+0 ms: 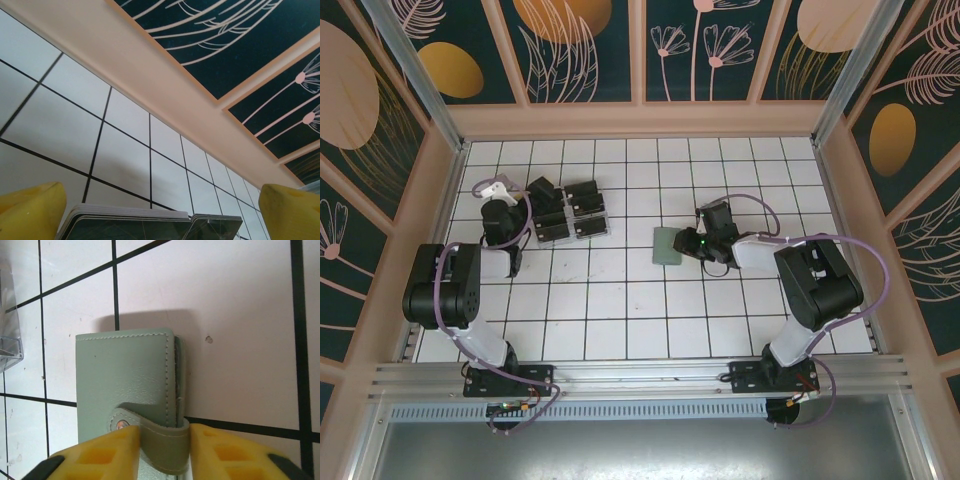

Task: Put the credit cards into the card holder
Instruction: Move the storage box to the center of the table.

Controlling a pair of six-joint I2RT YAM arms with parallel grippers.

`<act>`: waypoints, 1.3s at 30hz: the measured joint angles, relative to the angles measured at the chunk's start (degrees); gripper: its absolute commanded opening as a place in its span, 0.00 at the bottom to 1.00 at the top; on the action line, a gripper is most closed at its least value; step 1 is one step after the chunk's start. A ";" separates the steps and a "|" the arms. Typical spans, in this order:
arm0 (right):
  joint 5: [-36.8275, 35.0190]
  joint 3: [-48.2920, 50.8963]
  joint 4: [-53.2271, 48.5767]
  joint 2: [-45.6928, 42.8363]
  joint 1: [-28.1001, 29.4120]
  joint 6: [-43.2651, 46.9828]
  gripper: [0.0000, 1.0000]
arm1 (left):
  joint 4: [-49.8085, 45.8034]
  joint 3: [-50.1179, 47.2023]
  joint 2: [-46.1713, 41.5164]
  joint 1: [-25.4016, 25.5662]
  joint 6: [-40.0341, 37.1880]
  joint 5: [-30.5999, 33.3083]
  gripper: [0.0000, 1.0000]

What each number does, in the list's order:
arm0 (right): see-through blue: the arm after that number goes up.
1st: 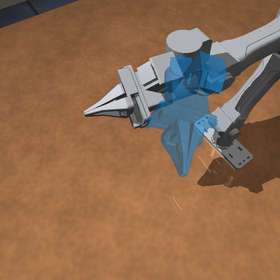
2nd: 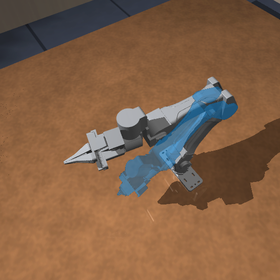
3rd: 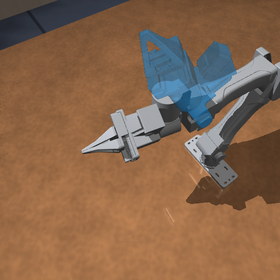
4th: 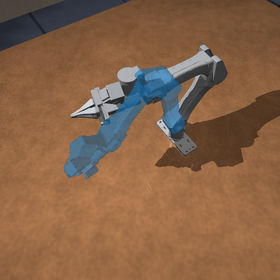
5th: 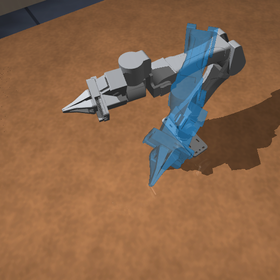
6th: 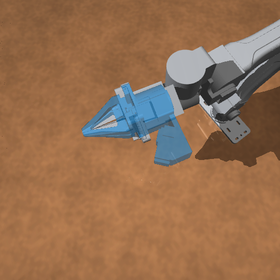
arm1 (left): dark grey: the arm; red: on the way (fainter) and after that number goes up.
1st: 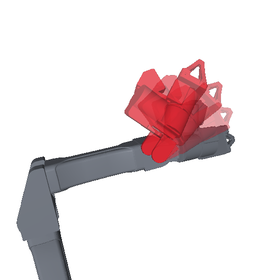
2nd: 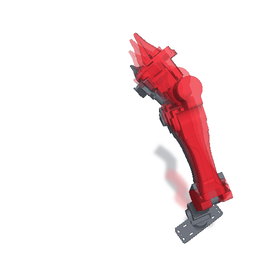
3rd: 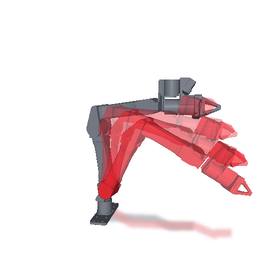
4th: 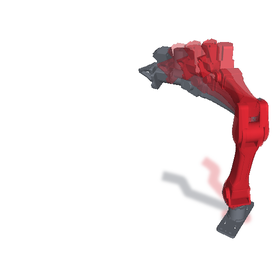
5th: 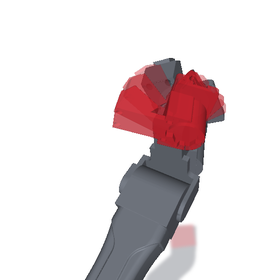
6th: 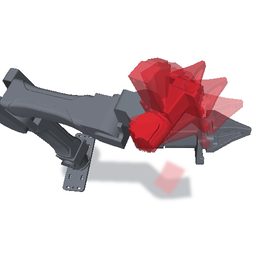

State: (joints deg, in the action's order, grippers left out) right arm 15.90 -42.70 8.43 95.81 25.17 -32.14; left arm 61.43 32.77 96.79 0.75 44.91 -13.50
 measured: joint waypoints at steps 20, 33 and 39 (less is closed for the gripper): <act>3.82 4.63 4.85 -1.53 4.31 -2.97 0.00 | 2.89 -1.44 0.02 4.31 2.38 0.20 0.98; 5.05 3.61 8.44 1.27 15.80 -7.74 0.00 | 5.95 -1.60 1.73 8.17 3.54 0.70 0.99; 5.01 2.51 9.35 2.40 16.26 -8.72 0.00 | 7.50 -1.09 3.08 11.76 3.96 1.99 0.99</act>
State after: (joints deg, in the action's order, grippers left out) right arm 20.91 -40.18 17.78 98.21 41.43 -40.86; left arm 68.93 31.68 99.88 12.51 48.86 -11.51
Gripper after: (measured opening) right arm 0.045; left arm 0.985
